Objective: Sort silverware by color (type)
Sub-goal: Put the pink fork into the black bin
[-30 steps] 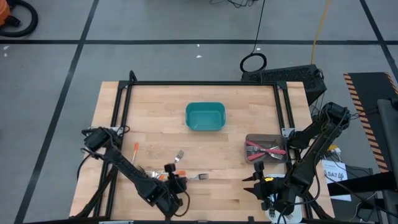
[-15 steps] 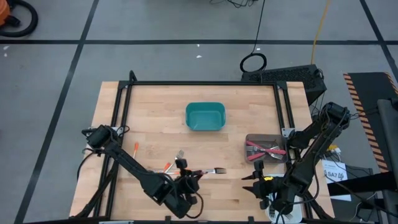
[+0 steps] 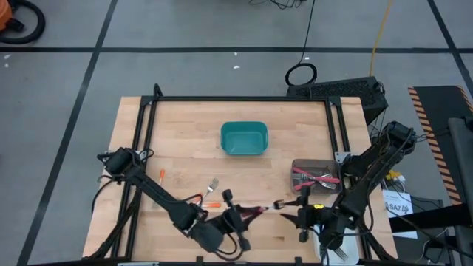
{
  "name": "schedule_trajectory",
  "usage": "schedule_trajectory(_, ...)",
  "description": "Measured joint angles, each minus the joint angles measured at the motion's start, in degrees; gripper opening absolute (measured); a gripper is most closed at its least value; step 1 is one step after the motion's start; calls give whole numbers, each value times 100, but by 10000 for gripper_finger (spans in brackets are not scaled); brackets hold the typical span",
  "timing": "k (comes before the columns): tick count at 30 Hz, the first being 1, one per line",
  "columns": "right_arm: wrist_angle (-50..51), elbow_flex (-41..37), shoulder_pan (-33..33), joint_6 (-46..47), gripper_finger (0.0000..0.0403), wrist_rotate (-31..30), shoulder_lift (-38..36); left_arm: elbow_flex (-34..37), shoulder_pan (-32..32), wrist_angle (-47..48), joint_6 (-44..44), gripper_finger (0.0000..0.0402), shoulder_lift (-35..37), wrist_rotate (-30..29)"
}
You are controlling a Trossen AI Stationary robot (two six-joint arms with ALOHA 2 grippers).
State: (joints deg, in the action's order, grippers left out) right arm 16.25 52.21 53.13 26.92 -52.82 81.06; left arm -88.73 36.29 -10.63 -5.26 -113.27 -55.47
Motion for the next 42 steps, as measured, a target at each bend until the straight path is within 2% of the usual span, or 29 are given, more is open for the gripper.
schedule_trajectory(2, -238, -22, -53, -145, 150, 1, 0, 0, 2, -504, 421, 44, 6, 146)
schedule_trajectory(5, -526, -22, -71, -272, 150, 4, 0, 0, 6, -727, 727, 44, 6, 182)
schedule_trajectory(9, -826, -22, -69, -423, 150, 9, 0, 0, -71, -741, 703, 43, 4, 180)
schedule_trajectory(16, -1459, -22, -69, -716, 150, -18, 44, 0, -366, -1201, 627, 43, -397, 290)
schedule_trajectory(22, -1415, -27, -66, -717, 150, -507, 46, 2, -511, -1285, 505, 43, -562, 350)
schedule_trajectory(27, -1472, -27, -56, -545, 150, -787, 46, 2, -453, -2055, 728, 43, -553, 365)
schedule_trajectory(30, -1661, -27, -64, -359, 150, -888, 91, 0, -421, -2974, 1079, 43, -716, 702)
schedule_trajectory(34, -2168, -27, -51, -612, 150, -769, 182, 2, -391, -3827, 1583, 43, -983, 1212)
schedule_trajectory(38, -2694, -27, -42, -1018, 150, -128, 192, 2, -389, -4187, 1902, 43, -1034, 1399)
schedule_trajectory(42, -2961, -27, -42, -1331, 150, -92, 192, 2, -391, -4288, 1996, 43, -1043, 1944)
